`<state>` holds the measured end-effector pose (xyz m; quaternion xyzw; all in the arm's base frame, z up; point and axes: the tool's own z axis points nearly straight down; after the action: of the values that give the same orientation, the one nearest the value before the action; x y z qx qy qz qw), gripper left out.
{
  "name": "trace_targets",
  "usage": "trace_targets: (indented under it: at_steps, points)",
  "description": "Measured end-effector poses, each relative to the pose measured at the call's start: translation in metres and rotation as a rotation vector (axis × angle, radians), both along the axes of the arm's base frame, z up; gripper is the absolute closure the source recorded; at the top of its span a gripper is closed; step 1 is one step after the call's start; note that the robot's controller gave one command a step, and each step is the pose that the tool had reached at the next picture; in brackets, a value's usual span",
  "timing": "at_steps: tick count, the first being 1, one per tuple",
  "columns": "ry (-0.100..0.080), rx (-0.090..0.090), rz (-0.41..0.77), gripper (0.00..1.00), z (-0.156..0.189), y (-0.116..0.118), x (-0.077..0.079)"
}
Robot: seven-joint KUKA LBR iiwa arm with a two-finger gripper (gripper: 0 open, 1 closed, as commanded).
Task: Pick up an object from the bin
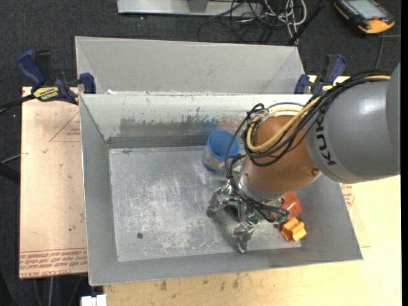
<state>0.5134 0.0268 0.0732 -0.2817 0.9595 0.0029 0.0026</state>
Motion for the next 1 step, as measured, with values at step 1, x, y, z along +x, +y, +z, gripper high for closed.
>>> trace_targets:
  at_steps: [1]
  points:
    - [-0.006,-0.002,0.057,0.00,-0.0006,-0.0386,0.0063]
